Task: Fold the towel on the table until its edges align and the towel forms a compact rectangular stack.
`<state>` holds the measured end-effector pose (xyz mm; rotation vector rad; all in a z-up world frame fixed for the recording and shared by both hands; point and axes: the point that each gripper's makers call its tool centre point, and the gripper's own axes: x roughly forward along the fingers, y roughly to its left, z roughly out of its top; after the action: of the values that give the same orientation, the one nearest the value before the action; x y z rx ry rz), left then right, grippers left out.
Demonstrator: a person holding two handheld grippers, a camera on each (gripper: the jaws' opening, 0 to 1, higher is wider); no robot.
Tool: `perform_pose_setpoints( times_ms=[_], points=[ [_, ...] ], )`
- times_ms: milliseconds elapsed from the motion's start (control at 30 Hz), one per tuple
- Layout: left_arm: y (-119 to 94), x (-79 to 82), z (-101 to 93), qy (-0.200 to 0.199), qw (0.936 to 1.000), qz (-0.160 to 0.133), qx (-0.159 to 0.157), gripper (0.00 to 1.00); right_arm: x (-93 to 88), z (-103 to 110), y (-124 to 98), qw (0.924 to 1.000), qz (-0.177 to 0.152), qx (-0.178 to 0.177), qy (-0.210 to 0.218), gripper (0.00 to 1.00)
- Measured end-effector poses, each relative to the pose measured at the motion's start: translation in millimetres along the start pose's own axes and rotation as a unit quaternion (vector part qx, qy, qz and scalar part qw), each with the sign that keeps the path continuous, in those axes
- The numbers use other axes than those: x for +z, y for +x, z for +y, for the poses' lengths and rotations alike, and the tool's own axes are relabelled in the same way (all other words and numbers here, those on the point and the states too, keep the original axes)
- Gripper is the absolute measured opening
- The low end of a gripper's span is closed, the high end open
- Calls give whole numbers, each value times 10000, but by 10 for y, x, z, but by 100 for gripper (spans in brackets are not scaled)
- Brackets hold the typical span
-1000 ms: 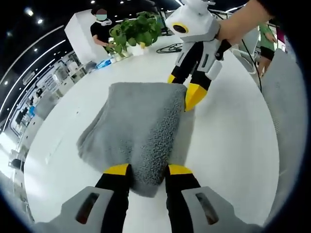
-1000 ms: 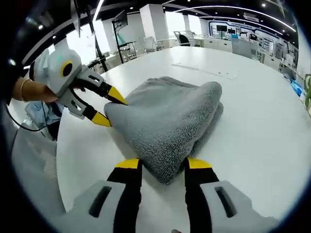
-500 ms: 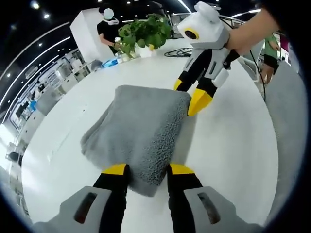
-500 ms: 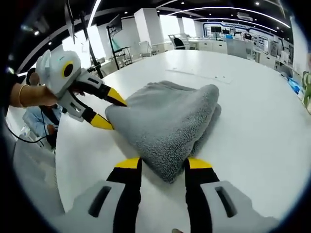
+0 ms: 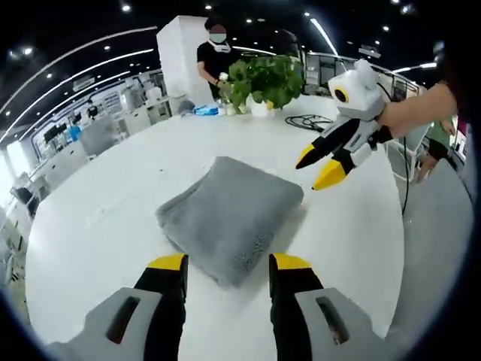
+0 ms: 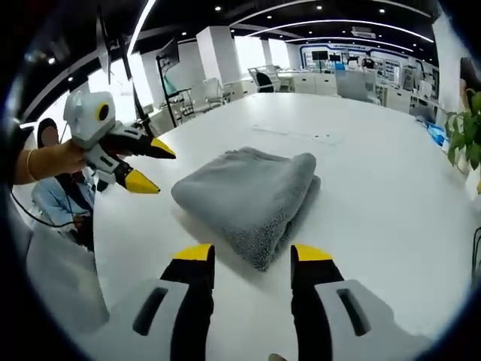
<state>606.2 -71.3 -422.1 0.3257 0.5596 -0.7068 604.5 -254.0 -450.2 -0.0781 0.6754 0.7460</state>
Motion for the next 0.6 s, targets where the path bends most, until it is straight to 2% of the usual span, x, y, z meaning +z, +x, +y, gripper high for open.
perform_pose_setpoints(
  times_ms=[133,267,400,467,600],
  points=[
    [-215,76,2,-197,9994,-260,103,49,34,14,-208,9998,-141,-104,32,41],
    [-431,80,-85,-186,9993,-333,56,54,74,30,-426,9995,-223,-220,21,42],
    [-603,75,-95,-287,9983,-488,163,62,94,45,-615,9989,-375,-288,74,45],
    [-740,115,-152,-172,9973,-651,302,66,95,82,-663,9989,-374,-271,74,48],
    [-869,110,-248,-259,9961,-796,294,80,66,196,-816,9989,-405,-238,50,53]
  ],
)
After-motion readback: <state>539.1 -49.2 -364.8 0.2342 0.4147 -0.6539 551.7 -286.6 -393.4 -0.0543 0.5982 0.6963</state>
